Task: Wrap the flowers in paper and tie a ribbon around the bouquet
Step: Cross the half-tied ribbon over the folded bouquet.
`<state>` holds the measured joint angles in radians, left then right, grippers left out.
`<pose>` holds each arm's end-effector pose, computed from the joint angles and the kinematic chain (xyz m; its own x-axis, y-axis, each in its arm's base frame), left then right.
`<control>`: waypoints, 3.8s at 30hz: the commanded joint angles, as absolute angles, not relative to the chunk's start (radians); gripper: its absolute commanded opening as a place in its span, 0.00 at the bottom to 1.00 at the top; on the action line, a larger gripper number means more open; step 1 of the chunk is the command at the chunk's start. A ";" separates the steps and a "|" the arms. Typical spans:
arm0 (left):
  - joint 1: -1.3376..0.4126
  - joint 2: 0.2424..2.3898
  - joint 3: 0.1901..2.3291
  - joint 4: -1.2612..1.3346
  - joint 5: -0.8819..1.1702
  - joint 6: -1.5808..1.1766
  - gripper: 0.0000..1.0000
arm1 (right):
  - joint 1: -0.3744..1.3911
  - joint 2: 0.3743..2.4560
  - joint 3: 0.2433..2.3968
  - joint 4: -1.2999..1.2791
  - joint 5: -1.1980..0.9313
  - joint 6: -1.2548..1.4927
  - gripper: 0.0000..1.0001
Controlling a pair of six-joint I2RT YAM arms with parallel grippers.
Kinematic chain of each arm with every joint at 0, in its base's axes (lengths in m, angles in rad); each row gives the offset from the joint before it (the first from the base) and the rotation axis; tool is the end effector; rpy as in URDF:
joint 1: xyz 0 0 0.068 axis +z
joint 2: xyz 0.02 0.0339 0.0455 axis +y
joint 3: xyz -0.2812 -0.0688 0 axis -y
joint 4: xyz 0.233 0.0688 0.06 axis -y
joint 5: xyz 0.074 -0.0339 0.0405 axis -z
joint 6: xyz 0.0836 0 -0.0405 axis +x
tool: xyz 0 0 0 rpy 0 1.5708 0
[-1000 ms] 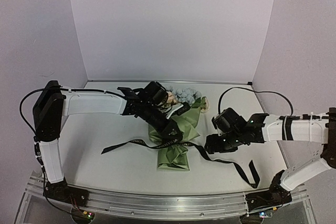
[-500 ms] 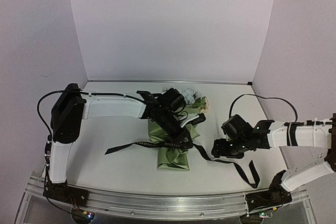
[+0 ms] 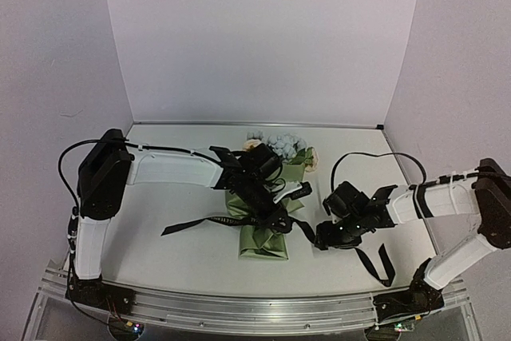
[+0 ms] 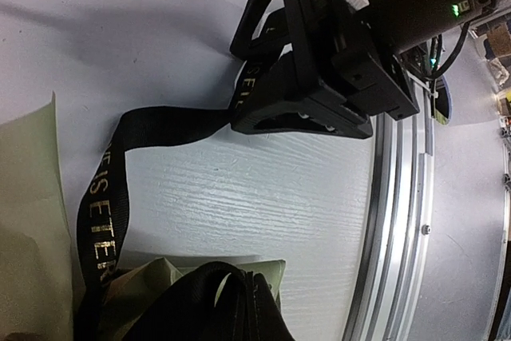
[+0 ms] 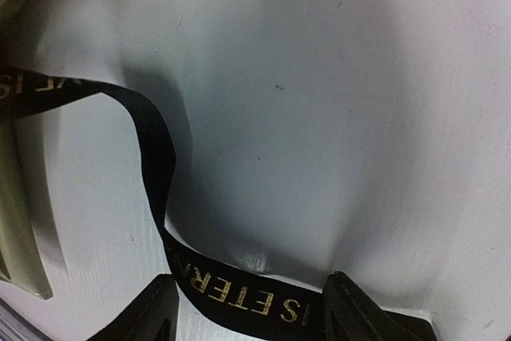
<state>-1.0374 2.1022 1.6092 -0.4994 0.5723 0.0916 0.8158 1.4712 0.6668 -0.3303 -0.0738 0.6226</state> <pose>0.2025 -0.4321 0.1777 -0.3440 0.7338 -0.5859 0.9097 0.1058 -0.4016 0.1760 0.1960 0.1244 -0.9406 -0.1509 -0.3042 -0.2451 0.9217 0.3006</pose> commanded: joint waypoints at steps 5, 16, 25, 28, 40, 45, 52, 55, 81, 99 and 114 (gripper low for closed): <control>-1.039 2.010 1.559 -0.400 0.554 0.050 0.00 | 0.819 1.535 0.699 -0.296 -0.075 0.598 0.49; -1.037 1.936 1.465 -0.287 0.515 0.040 0.00 | 0.750 1.465 0.828 -0.388 -0.176 0.659 0.00; -1.039 1.943 1.431 -0.210 0.528 0.112 0.00 | 0.702 1.549 1.121 -0.518 -0.525 0.755 0.00; -1.039 1.958 1.434 -0.188 0.544 0.135 0.00 | 0.680 1.574 1.174 -0.542 -0.560 0.780 0.00; -1.039 2.017 1.454 -0.085 0.520 0.049 0.19 | 0.658 1.577 1.180 -0.551 -0.634 0.886 0.00; -1.037 1.953 1.394 -0.011 0.497 -0.010 0.34 | 0.658 1.572 1.169 -0.548 -0.620 0.924 0.00; -1.029 1.891 1.336 0.026 0.519 -0.055 0.48 | 0.659 1.583 1.166 -0.539 -0.600 0.984 0.00; -1.023 1.860 1.298 0.053 0.544 -0.079 0.50 | 0.659 1.588 1.161 -0.529 -0.597 1.013 0.00; -1.022 1.999 1.383 -0.046 0.714 -0.070 0.40 | 0.658 1.641 1.258 -0.632 -0.506 0.886 0.00; -0.972 1.885 1.214 0.249 0.725 -0.226 0.75 | 0.659 1.638 1.269 -0.702 -0.554 0.825 0.00; -0.959 1.846 1.167 0.363 0.777 -0.340 0.74 | 0.651 1.610 1.231 -0.617 -0.577 1.017 0.00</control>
<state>-0.9565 1.8969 1.1675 0.2733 0.7339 -0.2903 0.6548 1.6436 1.2549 -0.6808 -0.5566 0.9001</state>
